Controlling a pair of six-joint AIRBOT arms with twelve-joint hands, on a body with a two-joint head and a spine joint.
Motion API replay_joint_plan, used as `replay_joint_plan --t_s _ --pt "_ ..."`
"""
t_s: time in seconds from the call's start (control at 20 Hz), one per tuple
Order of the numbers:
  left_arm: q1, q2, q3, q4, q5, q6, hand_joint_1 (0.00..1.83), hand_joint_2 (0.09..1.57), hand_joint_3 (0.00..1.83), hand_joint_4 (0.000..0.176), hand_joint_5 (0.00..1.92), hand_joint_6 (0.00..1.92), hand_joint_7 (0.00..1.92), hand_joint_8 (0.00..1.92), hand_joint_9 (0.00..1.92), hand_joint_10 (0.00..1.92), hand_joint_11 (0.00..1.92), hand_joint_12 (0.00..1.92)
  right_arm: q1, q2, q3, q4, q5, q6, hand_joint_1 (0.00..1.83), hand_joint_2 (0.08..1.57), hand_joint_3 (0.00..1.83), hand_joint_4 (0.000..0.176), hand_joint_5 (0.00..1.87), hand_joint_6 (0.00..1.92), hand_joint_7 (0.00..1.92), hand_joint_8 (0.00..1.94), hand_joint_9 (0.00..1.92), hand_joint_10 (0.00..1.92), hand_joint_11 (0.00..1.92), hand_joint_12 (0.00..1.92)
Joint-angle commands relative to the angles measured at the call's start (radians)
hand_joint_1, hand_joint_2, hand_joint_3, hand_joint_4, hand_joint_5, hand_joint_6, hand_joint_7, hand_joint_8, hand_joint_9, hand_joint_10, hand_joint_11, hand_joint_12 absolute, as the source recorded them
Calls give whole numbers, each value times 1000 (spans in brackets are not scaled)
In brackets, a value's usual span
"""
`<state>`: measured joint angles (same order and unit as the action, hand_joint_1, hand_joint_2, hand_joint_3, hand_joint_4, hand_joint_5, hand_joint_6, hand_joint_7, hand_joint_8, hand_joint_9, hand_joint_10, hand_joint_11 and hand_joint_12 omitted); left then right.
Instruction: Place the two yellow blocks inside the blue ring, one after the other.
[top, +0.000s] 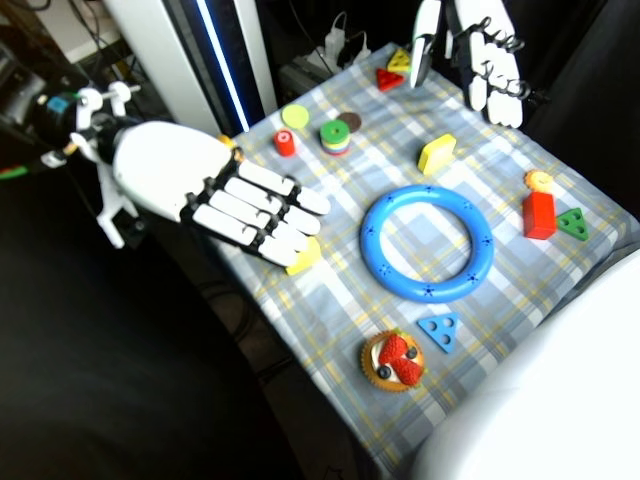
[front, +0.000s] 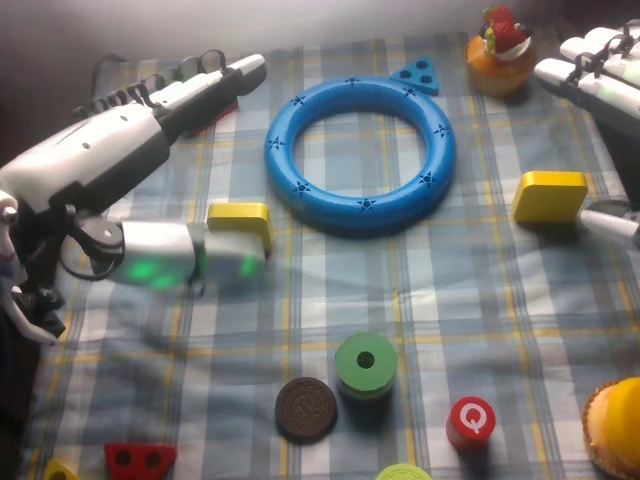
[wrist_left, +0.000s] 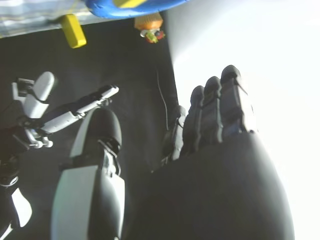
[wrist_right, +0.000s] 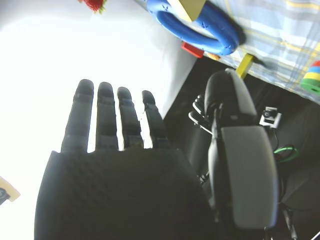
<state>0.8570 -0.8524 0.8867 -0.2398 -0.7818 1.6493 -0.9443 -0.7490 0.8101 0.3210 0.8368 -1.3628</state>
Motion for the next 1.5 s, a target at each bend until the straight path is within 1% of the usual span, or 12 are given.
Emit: replay_joint_plan --t_s 0.0,0.25,0.35,0.4,0.85,0.9,0.95,1.0,1.15,1.3,1.35,1.45 --pt "-5 -4 6 3 -103 -4 1051 950 24 78 13 5 40 8 65 42 0 0 11 0 3 -10 128 0 517 1248 3 0 0 0 0 0 0 0 0 69" --pt "-8 -37 46 -33 -51 -4 1082 991 3 0 296 15 358 19 265 51 10 24 8 -2 4 -5 132 4 501 1250 1 0 0 0 0 0 0 0 0 0" --pt "-12 -57 68 -52 -23 -3 1120 1030 1 0 515 13 610 18 442 66 0 75 6 -2 4 -3 132 6 475 1256 3 0 0 0 0 0 0 0 0 0" --pt "-20 -78 85 -88 4 37 1147 1037 0 0 723 4 783 3 595 39 0 408 3 -2 3 0 132 11 445 1266 6 0 0 0 0 0 0 0 4 2" --pt "-63 -167 154 -228 119 242 1002 1122 9 0 841 11 911 10 755 41 0 1340 -1 -2 3 4 132 19 419 1296 8 0 0 0 0 0 0 0 0 0" --pt "-71 -179 164 -246 134 269 1152 1146 7 10 871 868 928 884 896 152 0 1648 -2 -2 3 5 132 20 446 1288 3 0 0 0 0 0 0 0 0 0" --pt "-76 -182 169 -248 133 270 1168 1178 3 22 827 1124 882 1148 826 368 0 1714 -3 -2 3 6 132 20 452 1286 1 0 0 0 0 0 0 0 0 0" --pt "-81 -181 166 -246 125 270 1177 1202 0 0 787 1170 869 1284 780 756 40 1793 -4 -2 3 6 132 21 452 1282 0 0 0 0 0 0 0 0 0 0" --pt "-98 -155 134 -217 65 270 1210 1232 1 0 756 1075 806 1543 683 1566 230 1917 -6 -2 3 6 132 24 463 1272 0 3 0 0 0 0 0 0 0 0" --pt "-116 -128 101 -183 -5 264 1195 1245 2 0 721 1326 747 1444 667 1791 300 1921 -6 -1 3 6 132 26 451 1268 0 0 0 0 0 0 0 0 0 0" --pt "-126 -124 97 -166 -18 251 1124 1223 0 0 774 1275 788 1768 751 1895 428 1921 -6 -1 3 6 132 26 444 1275 0 0 0 0 0 0 0 0 0 0" --pt "-165 -131 103 -136 -20 239 1112 1211 0 0 797 1246 741 1887 732 1920 418 1921 -6 -1 3 6 132 29 461 1273 0 2 0 0 0 0 0 0 0 0"
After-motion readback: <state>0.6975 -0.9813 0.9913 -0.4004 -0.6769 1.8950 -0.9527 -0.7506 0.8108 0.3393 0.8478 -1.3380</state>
